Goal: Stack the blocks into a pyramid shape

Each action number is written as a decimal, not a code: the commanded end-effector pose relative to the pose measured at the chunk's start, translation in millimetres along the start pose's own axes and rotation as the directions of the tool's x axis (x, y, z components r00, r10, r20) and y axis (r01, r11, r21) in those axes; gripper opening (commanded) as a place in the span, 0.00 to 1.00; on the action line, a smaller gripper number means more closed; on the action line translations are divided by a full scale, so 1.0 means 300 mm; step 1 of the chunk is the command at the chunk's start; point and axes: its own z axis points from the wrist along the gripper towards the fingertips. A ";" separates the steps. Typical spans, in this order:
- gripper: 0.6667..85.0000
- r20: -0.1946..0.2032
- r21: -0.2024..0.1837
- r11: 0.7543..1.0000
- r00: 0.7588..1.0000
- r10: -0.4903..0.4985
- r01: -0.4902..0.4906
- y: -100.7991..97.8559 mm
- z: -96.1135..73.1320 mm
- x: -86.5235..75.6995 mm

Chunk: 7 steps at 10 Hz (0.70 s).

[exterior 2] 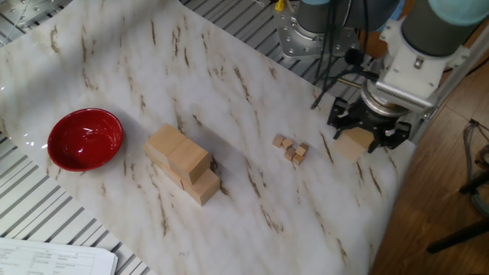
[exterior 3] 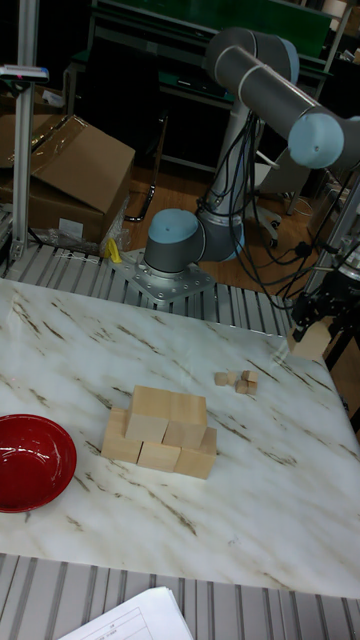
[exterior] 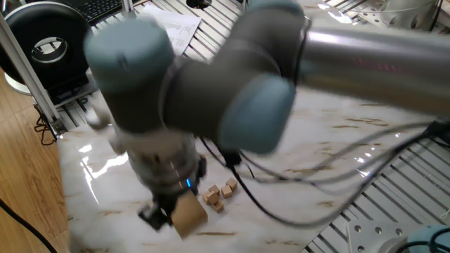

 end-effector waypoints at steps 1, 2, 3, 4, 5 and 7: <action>0.00 0.051 0.004 0.999 0.998 -0.044 0.044 -0.063 -0.062 -0.123; 0.00 0.060 0.007 0.998 0.996 -0.064 0.064 -0.077 -0.060 -0.138; 0.00 0.059 0.008 0.996 0.994 -0.089 0.088 -0.077 -0.060 -0.138; 0.00 0.061 0.004 0.996 0.994 -0.091 0.091 -0.073 -0.060 -0.139; 0.00 0.061 0.002 0.996 0.994 -0.088 0.088 -0.072 -0.060 -0.139; 0.00 0.056 0.015 1.000 0.998 -0.016 0.015 -0.087 -0.059 -0.135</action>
